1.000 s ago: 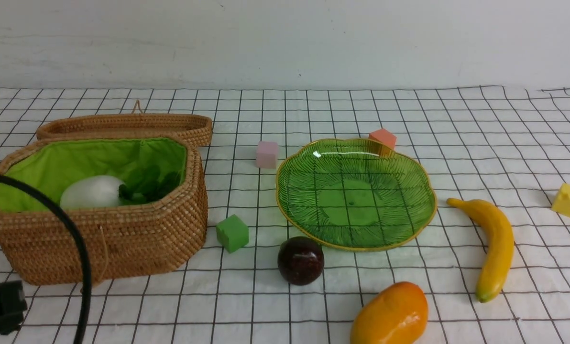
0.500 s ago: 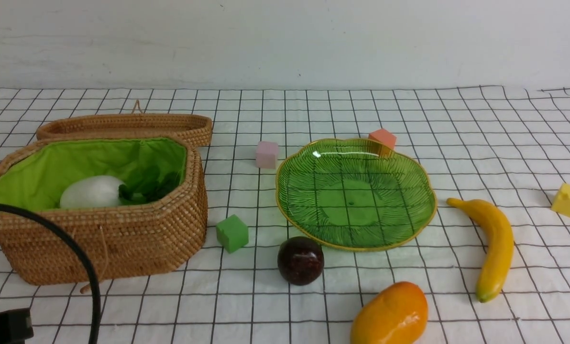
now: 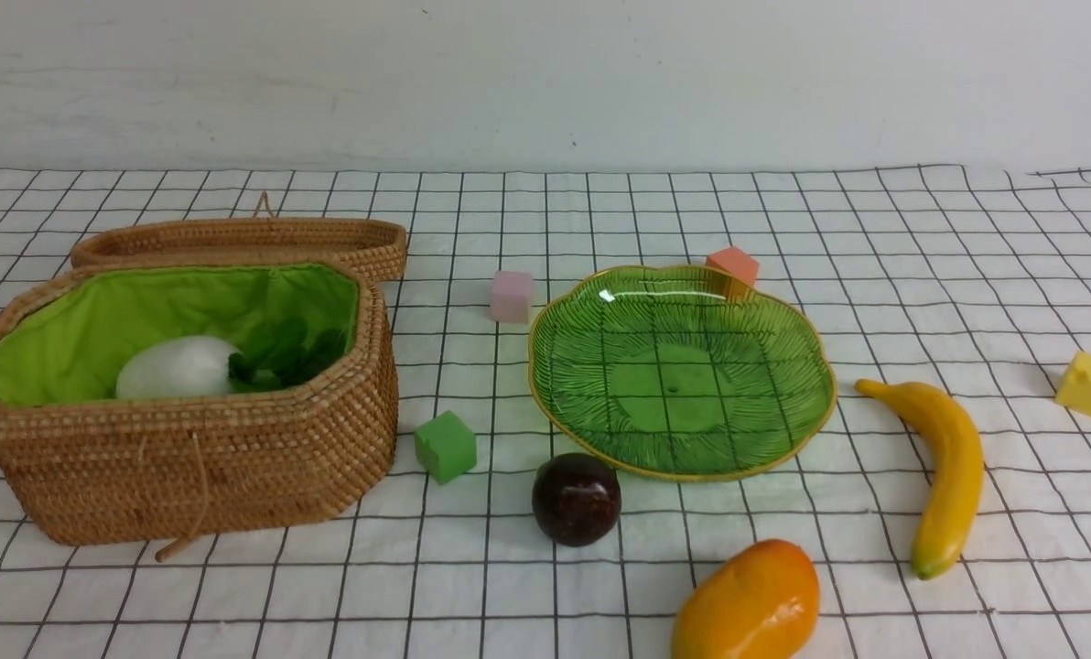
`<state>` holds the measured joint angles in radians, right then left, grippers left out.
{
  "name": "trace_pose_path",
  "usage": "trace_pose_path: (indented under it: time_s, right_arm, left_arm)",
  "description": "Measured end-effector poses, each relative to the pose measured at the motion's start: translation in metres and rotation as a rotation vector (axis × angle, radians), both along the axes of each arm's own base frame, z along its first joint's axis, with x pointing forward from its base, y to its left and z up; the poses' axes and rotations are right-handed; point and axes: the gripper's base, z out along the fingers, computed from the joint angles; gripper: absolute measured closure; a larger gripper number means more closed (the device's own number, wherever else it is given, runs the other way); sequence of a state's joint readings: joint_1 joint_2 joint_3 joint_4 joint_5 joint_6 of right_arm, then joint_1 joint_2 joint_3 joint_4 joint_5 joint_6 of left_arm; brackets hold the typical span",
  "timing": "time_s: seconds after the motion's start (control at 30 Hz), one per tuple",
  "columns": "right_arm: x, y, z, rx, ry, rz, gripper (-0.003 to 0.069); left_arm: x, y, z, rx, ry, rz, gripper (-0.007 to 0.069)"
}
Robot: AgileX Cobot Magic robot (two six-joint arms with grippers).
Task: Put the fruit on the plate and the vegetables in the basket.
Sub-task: Use the right arm to grab a banana and put it into the right plate
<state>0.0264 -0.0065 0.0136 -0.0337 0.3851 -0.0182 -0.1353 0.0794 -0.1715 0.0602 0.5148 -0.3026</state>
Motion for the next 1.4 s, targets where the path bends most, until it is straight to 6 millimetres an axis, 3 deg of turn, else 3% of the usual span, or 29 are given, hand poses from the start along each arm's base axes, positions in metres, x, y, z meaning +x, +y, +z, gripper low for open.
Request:
trace_pose_path:
  time_s: [0.37,1.23,1.4]
  right_arm:
    - [0.000,0.000,0.000,0.000,0.000,0.000,0.0416]
    - [0.001,-0.001,0.001,-0.044,-0.021,-0.003,0.0416]
    - [0.004,0.001,0.016,0.135,-0.210,-0.014,0.0416]
  left_arm:
    - [0.001,0.000,-0.053,0.017,0.013,0.007,0.0625]
    - [0.002,0.002,-0.050,0.015,-0.025,0.041,0.0603]
    - [0.002,0.002,-0.050,0.015,-0.025,0.041,0.0599]
